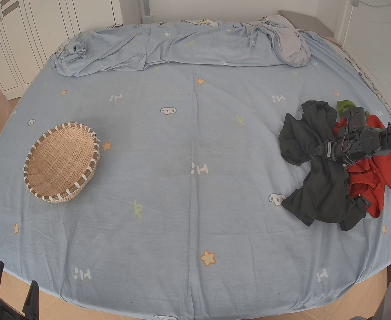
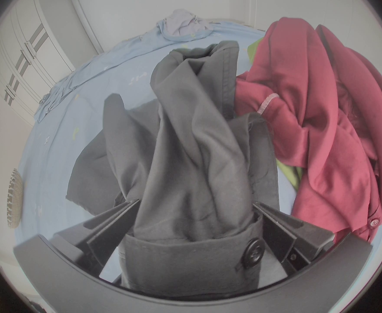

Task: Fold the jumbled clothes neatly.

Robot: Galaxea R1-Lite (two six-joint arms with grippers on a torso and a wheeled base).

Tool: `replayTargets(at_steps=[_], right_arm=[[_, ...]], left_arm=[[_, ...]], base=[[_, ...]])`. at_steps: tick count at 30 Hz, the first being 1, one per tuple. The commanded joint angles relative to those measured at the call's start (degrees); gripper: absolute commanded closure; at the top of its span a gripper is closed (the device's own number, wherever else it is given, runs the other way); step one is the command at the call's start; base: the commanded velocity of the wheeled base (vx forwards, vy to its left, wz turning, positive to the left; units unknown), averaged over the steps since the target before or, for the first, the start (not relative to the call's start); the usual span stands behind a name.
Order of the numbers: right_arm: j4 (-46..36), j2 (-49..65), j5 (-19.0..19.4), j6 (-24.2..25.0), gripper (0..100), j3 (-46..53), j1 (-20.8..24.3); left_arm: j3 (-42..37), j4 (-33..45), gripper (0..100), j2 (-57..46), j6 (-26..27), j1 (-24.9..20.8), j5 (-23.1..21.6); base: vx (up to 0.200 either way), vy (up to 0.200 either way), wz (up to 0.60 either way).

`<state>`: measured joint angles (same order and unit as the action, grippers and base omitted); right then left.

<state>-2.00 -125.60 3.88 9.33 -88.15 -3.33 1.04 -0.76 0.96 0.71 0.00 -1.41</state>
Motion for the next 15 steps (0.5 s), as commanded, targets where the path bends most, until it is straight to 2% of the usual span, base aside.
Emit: replayTargets(at_steps=[1, 13, 14, 15], right_arm=[[-1.2, 0.7, 0.2, 0.0, 0, 0.1, 0.4], [-2.5, -1.3, 0.5, 0.0, 0, -0.4, 0.7], [-2.4, -1.8, 0.3, -0.1, 100, -0.4, 0.7], [-2.5, -1.8, 0.3, -0.2, 100, -0.4, 0.7]], left_arm=[[-1.0, 0.0, 0, -1.0, 0.0, 0.0, 0.0], [-1.0, 0.1, 0, -1.0, 0.0, 0.0, 0.0], [-1.0, 0.0, 0, -1.0, 0.0, 0.0, 0.0], [-1.0, 0.0, 0, -1.0, 0.0, 0.0, 0.0]], base=[[0.000, 0.000, 0.00], [0.000, 0.000, 0.00], [0.000, 0.000, 0.00], [0.000, 0.000, 0.00]])
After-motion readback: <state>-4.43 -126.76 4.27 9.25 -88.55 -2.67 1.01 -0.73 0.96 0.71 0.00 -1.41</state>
